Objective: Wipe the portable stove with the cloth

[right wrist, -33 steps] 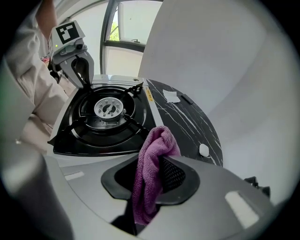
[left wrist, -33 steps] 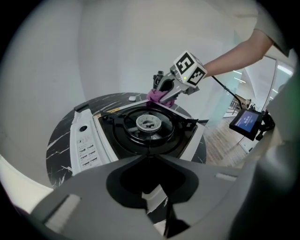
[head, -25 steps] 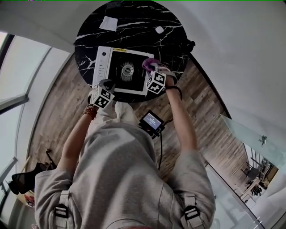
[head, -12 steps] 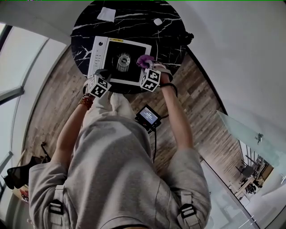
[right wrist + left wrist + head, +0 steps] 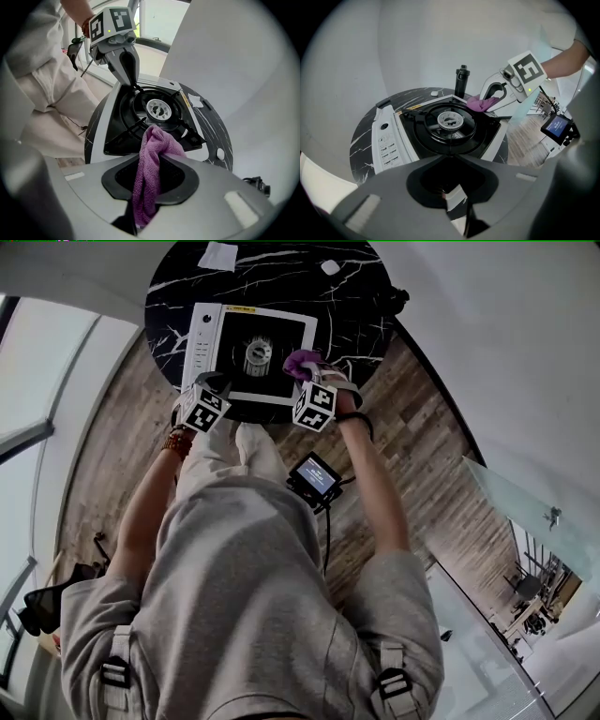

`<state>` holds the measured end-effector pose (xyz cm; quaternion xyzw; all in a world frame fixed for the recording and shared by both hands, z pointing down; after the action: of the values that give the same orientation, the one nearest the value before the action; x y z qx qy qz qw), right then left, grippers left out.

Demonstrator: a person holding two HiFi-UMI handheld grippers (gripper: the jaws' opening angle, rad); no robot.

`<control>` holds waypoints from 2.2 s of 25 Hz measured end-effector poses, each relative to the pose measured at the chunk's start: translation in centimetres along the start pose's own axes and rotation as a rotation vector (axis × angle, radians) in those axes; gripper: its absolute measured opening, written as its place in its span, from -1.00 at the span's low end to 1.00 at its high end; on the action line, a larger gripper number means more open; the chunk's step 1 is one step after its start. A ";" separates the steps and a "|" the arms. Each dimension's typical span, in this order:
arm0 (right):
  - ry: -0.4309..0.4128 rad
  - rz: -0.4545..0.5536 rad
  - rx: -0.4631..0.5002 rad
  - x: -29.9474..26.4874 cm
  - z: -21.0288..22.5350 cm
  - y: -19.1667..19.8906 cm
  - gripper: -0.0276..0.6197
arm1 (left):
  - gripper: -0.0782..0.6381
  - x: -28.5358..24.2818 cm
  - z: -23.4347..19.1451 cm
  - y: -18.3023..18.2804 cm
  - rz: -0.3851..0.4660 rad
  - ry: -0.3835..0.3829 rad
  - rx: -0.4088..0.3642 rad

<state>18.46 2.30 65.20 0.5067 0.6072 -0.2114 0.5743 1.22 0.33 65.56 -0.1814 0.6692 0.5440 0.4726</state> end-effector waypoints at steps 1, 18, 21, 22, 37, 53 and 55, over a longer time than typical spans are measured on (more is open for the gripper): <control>-0.007 0.004 -0.002 0.1 -0.4 0.0 -0.62 | -0.66 0.0 0.1 0.1 -0.007 0.002 0.001; -0.020 0.062 -0.035 1.5 -3.8 0.8 -0.62 | -0.67 0.2 -0.2 -0.5 -0.060 0.043 0.024; -0.054 0.076 -0.054 1.7 -4.1 0.8 -0.62 | -0.67 0.1 -0.3 -0.5 -0.065 0.047 0.019; -0.067 0.080 -0.068 1.8 -4.1 0.7 -0.62 | -0.68 0.0 -0.3 -0.3 -0.066 0.046 0.021; -0.497 0.083 -0.232 6.5 -2.2 -0.4 -0.61 | -0.69 -0.2 -0.1 -0.2 -0.041 0.057 0.061; -0.086 0.025 -0.051 -0.6 7.5 -4.4 -0.61 | -0.71 -0.1 -0.1 -0.2 -0.021 0.068 0.076; -0.099 0.000 -0.022 -1.1 7.1 -4.1 -0.62 | -0.71 -0.1 -0.1 -0.1 -0.025 0.072 0.069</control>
<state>18.18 -5.65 63.15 0.4896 0.5803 -0.2295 0.6090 1.36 0.18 65.57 -0.1930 0.7017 0.5079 0.4609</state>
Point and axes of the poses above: the fingertips, and each gripper's own axes: x backward along the fingers, z to its right, y out of its underside, the point moved 1 cm from there along x, backward along the fingers, and after that the axes turned 8 degrees about -x, right-handed, at the moved point
